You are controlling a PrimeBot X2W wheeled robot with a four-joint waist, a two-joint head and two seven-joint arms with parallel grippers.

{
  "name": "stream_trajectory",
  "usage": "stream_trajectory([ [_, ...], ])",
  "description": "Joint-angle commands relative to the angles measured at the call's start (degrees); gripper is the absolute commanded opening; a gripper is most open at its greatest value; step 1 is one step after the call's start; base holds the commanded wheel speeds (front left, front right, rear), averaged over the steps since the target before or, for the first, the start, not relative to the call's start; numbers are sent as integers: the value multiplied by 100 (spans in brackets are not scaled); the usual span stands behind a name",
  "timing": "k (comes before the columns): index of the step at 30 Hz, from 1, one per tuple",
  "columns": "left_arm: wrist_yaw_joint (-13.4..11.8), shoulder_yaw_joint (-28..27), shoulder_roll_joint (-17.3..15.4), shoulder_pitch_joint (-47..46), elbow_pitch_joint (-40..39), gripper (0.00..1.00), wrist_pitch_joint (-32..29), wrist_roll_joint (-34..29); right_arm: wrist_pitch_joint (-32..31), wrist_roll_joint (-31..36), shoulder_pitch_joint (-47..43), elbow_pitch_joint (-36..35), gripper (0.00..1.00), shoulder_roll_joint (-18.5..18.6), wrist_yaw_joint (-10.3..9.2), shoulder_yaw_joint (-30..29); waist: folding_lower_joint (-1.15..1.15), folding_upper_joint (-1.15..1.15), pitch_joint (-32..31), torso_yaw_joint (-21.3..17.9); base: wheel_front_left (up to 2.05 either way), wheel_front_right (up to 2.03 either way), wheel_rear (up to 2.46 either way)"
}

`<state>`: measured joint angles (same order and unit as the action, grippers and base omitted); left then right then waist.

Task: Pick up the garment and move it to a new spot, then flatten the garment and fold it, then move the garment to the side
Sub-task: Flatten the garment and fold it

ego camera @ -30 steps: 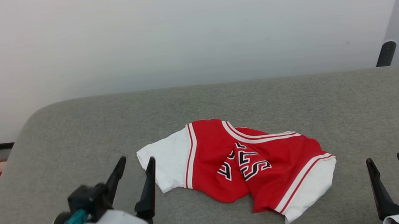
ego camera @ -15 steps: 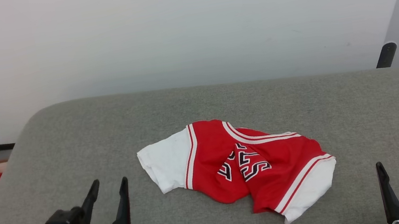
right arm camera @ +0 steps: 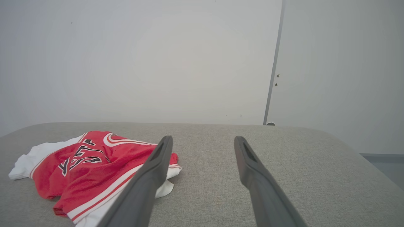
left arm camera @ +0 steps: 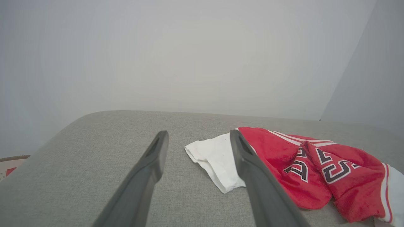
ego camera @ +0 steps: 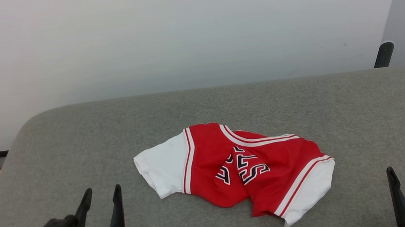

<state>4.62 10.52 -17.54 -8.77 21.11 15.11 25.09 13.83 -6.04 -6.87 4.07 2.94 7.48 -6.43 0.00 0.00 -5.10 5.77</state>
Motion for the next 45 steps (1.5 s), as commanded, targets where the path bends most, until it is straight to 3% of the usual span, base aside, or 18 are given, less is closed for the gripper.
stream_trajectory([
  [1, 32, -34, 10, 65, -14, 100, 0, -45, -1, 18, -68, -18, 100, -10, 2, -15, 0, 0, 0, 0, 0, 0, 0],
  [10, 85, 12, -23, -153, 12, 100, -168, -29, -67, 31, -15, -64, 100, -9, 2, 68, 0, 0, 65, -46, 0, 0, 0],
  [20, 235, 223, -515, -1176, 233, 100, -1647, 326, -187, -42, 245, -189, 100, -9, 2, 455, 0, 0, 439, -520, 0, 0, 0],
  [31, 283, 512, -1013, -2178, 1222, 100, -3334, 899, -120, -109, 607, -190, 100, -9, 2, 717, 0, 0, 1100, -1167, 0, 0, 0],
  [45, 250, 790, -1113, -2887, 2484, 100, -4272, 973, -29, -170, 877, -62, 100, -9, 2, 838, 0, 0, 1419, -1507, 0, 0, 0],
])
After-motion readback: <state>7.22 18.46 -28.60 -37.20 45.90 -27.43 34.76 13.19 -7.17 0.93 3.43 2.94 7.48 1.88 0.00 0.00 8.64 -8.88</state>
